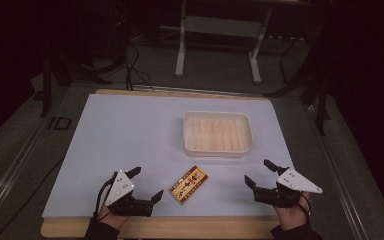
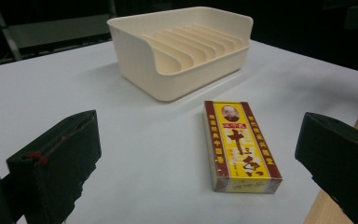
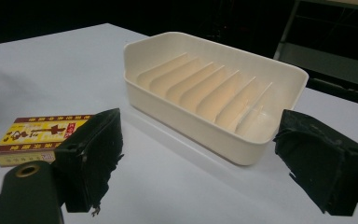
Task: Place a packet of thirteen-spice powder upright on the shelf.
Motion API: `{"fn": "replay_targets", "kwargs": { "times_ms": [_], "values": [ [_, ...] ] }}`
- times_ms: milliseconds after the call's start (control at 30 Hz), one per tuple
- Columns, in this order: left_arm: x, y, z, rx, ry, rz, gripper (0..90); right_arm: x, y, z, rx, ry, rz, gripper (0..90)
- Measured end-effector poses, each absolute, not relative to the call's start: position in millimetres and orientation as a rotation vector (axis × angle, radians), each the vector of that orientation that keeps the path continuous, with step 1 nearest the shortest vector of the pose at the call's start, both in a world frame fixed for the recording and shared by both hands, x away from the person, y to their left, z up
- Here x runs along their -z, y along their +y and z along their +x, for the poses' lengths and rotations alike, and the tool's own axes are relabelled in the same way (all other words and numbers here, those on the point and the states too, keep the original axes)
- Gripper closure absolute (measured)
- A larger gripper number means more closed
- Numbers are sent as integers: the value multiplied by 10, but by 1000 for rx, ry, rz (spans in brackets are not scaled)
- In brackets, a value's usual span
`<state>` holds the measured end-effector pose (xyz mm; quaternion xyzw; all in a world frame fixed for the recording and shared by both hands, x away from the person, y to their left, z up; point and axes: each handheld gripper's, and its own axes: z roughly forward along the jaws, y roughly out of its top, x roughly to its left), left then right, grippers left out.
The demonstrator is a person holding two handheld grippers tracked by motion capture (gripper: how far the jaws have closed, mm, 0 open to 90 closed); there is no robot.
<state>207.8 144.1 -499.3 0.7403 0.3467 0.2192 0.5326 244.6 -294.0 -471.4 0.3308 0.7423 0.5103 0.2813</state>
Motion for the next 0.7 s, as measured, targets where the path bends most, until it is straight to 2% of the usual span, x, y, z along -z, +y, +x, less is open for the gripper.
{"fn": "replay_targets", "kwargs": {
  "times_ms": [333,700],
  "values": [
    [4975,1419,2066,-489,817,1765,11,4684,-2970,2444,-1397,1992,835,150],
    [4792,1375,2045,-422,850,1729,11,4657,-2978,2425,-1395,1969,812,151]
  ]
}}
